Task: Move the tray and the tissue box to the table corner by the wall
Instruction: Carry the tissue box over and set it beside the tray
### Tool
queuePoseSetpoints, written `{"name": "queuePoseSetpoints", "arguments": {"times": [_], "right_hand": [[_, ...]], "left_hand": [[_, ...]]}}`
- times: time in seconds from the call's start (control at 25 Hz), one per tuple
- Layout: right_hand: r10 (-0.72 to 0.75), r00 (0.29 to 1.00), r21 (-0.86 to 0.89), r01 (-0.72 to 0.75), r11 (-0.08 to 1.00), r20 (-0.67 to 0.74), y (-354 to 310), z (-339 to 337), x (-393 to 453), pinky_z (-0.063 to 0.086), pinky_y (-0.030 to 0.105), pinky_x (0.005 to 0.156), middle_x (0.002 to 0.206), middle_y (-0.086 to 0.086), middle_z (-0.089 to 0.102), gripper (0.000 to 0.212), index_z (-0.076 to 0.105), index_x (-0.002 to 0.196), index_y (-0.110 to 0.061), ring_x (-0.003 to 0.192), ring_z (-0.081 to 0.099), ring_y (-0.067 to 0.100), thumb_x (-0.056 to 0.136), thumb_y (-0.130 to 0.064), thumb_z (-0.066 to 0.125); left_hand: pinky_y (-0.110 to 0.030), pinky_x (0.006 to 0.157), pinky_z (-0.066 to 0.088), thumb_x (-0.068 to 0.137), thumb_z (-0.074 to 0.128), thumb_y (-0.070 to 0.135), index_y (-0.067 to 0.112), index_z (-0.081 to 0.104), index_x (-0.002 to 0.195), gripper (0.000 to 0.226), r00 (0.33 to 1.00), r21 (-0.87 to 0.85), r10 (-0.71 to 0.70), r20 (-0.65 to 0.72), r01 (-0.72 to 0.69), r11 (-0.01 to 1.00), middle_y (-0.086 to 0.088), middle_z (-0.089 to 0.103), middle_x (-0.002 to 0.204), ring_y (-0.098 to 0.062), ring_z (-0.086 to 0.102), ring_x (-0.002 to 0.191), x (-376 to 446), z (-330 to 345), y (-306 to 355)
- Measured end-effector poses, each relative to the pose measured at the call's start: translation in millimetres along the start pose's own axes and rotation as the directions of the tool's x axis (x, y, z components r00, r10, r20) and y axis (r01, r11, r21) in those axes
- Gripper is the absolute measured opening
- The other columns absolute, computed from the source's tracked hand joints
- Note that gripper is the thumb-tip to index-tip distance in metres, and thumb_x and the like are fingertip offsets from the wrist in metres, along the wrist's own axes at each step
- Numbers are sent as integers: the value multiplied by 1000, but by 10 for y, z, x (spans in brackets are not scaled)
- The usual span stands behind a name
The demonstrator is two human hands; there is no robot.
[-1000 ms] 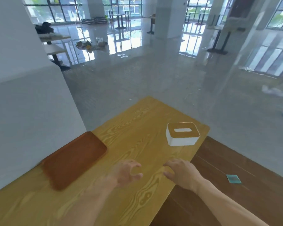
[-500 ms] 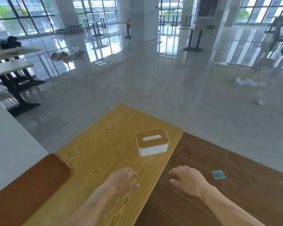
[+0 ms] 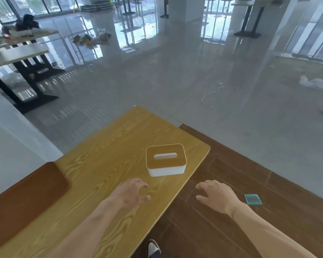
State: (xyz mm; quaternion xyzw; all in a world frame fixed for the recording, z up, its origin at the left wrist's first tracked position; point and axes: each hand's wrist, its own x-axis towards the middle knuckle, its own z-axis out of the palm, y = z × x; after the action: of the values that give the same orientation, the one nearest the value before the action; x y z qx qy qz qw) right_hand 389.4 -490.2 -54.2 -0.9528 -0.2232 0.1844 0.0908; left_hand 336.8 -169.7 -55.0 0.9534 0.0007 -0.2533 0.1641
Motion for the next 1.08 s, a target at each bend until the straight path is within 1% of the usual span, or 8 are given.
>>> {"name": "queuePoseSetpoints", "arguments": {"times": [0.2, 0.36, 0.44, 0.56, 0.68, 0.76, 0.84, 1.08], "right_hand": [[-18, 1000, -20, 18, 1000, 7, 8, -58, 459, 45, 37, 99, 140, -7, 56, 52, 50, 140, -31, 126, 52, 16, 92, -51, 52], [-35, 999, -51, 34, 998, -2, -36, -142, 895, 38, 39, 108, 152, -6, 44, 68, 36, 150, -30, 139, 39, 18, 89, -56, 54], [-35, 999, -46, 35, 998, 0, -63, -169, 1113, 30, 40, 115, 159, -3, 33, 79, 26, 155, -29, 148, 25, 18, 88, -57, 56], [-33, 999, -40, 34, 999, 37, -114, -140, 1390, 11, 42, 123, 167, -4, 7, 98, 6, 158, -28, 153, -5, 16, 83, -64, 60], [-26, 995, -82, 33, 996, 92, -123, -111, 1634, 0, 48, 124, 166, -4, -14, 113, -8, 157, -26, 150, -22, 18, 79, -71, 60], [-27, 992, -103, 40, 994, 127, -118, -85, 1764, -2, 51, 123, 165, -2, -19, 120, -13, 156, -24, 149, -25, 20, 76, -73, 61], [-35, 987, -121, 55, 991, 157, -103, -64, 1888, -2, 53, 123, 165, -1, -22, 126, -17, 155, -21, 149, -25, 20, 74, -75, 62], [-77, 967, -121, 109, 987, 243, -47, 0, 2161, -4, 53, 121, 164, -2, -25, 137, -22, 154, -17, 149, -24, 18, 68, -74, 69]], "left_hand": [[-45, 115, 31, 86, 55, 64, 34, 43, 143, 65, 1000, -11, -12, -23, 12, 1000, 7, 39, 154, -17, 37, 140, 417, -126, -181], [-45, 116, 28, 84, 55, 66, 33, 38, 147, 73, 998, -27, 12, -58, -13, 1000, 5, 36, 157, -19, 33, 143, 828, -228, -277], [-45, 117, 23, 81, 50, 70, 32, 35, 149, 79, 995, 4, 37, -92, -37, 999, 5, 32, 158, -20, 29, 145, 1009, -257, -299], [-45, 119, 16, 76, 40, 76, 29, 26, 153, 91, 981, 68, 108, -160, -98, 993, 5, 21, 161, -20, 20, 148, 1226, -229, -299], [-48, 123, 2, 75, 41, 79, 25, 5, 157, 105, 984, 131, 134, -120, -118, 984, 2, -2, 166, -18, -5, 153, 1455, -215, -307], [-50, 123, -2, 75, 47, 79, 24, -6, 157, 112, 990, 156, 128, -60, -117, 981, 1, -13, 166, -18, -15, 151, 1564, -217, -323], [-51, 122, -4, 73, 52, 79, 21, -12, 156, 119, 992, 185, 123, -18, -118, 976, 0, -18, 166, -19, -17, 151, 1675, -240, -340], [-55, 120, -10, 67, 59, 81, 15, -16, 155, 133, 992, 252, 122, 39, -128, 959, -2, -22, 165, -19, -22, 150, 1862, -240, -341]]}}
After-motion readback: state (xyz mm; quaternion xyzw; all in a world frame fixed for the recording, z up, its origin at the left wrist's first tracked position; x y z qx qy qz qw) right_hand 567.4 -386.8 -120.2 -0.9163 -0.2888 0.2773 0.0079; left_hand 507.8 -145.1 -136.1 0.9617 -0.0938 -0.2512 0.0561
